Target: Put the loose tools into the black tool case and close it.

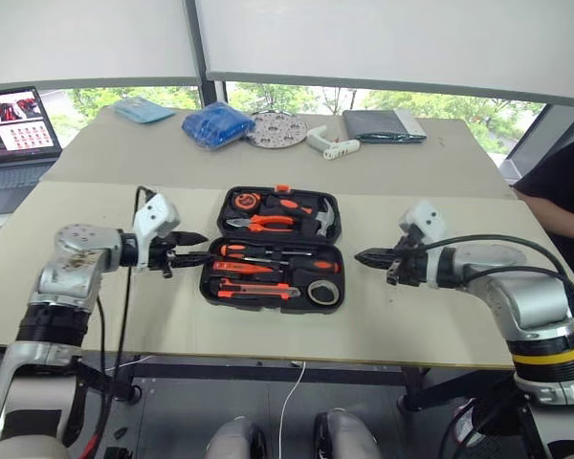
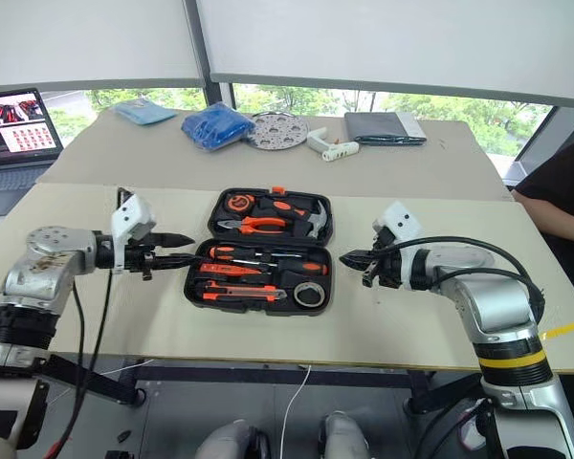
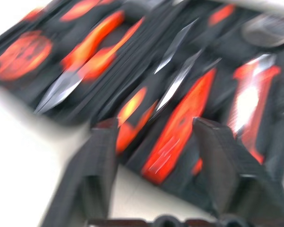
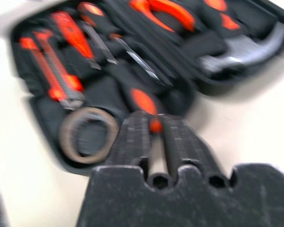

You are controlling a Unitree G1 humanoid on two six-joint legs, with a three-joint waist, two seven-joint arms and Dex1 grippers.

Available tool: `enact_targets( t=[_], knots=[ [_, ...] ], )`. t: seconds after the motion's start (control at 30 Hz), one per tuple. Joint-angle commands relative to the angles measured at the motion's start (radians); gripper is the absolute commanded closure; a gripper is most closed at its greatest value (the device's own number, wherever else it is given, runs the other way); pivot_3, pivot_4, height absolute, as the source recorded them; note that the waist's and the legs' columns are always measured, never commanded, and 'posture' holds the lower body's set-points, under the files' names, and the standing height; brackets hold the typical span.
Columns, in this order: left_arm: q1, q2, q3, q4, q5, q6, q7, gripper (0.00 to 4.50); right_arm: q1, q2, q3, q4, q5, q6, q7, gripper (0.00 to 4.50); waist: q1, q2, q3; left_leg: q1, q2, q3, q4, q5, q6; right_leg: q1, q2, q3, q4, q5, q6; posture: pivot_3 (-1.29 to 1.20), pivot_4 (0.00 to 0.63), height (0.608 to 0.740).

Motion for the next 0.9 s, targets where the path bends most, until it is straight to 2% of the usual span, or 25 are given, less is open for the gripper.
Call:
enact_targets(
  t=[0.03, 0.07, 0.13, 0.23, 0.33, 0.53, 0.7, 0.9],
  knots=[
    [-0.055, -0.001, -0.013, 0.109, 0.072, -0.065, 0.052, 3.46, -0.035, 0.017, 0.035, 0.12, -0.077, -0.145, -0.005, 4.5, 0.003, 0.0, 0.0, 0.0, 0.0, 0.0, 0.0, 0.0, 0.0, 0.0, 0.0, 0.0, 0.0, 0.0, 0.0, 0.0, 0.15, 0.718],
    [-0.069, -0.016, -0.035, 0.141, 0.102, -0.09, 0.066, 3.95, -0.047, 0.026, 0.053, 0.149, -0.098, -0.177, -0.001, 4.5, 0.004, 0.0, 0.0, -0.001, 0.0, 0.0, 0.0, 0.0, 0.0, 0.0, 0.0, 0.0, 0.0, 0.0, 0.0, 0.0, 0.15, 0.718],
    [-0.087, -0.044, -0.072, 0.187, 0.151, -0.147, 0.085, 4.46, -0.07, 0.044, 0.08, 0.205, -0.138, -0.238, -0.002, 4.5, 0.005, 0.0, 0.0, -0.002, 0.0, 0.001, 0.0, 0.0, 0.0, -0.001, 0.0, -0.001, 0.0, 0.0, 0.0, 0.0, 0.15, 0.718],
    [-0.116, -0.111, -0.062, 0.186, 0.108, -0.11, 0.056, 4.46, -0.1, 0.071, 0.109, 0.281, -0.178, -0.296, -0.005, 4.5, 0.005, 0.0, 0.0, -0.002, 0.0, 0.001, 0.0, 0.0, 0.0, -0.001, 0.0, 0.0, 0.0, 0.0, 0.0, 0.0, 0.15, 0.718],
    [-0.111, -0.146, -0.063, 0.144, 0.077, -0.1, -0.008, 4.46, -0.093, 0.08, 0.125, 0.278, -0.168, -0.332, 0.057, 4.5, 0.003, 0.0, 0.0, -0.003, 0.0, 0.002, 0.0, 0.0, 0.0, -0.002, 0.0, 0.0, 0.001, 0.0, 0.0, 0.0, 0.15, 0.718],
    [0.006, -0.13, -0.107, -0.1, 0.004, -0.005, -0.193, 4.46, 0.032, 0.007, 0.132, 0.027, -0.026, -0.254, 0.284, 4.5, 0.0, 0.0, 0.0, -0.005, 0.0, 0.002, -0.001, 0.0, 0.0, -0.004, 0.0, -0.001, 0.002, 0.002, -0.003, 0.0, 0.15, 0.718],
    [0.078, -0.114, -0.131, -0.213, 0.022, 0.012, -0.205, 4.46, 0.127, -0.033, 0.118, -0.052, -0.053, -0.232, 0.26, 4.5, 0.002, 0.0, 0.0, -0.004, 0.0, 0.001, -0.003, 0.0, 0.0, -0.003, 0.0, -0.002, -0.004, 0.0, 0.0, 0.0, 0.15, 0.718],
    [0.123, -0.081, -0.12, -0.216, 0.044, -0.02, -0.198, 4.46, 0.216, -0.055, 0.069, -0.09, -0.076, -0.237, 0.216, 4.5, 0.004, 0.0, 0.0, 0.001, 0.0, 0.0, -0.003, -0.001, 0.0, 0.001, -0.002, -0.001, -0.002, -0.003, 0.003, 0.0, 0.15, 0.718]
  ],
)
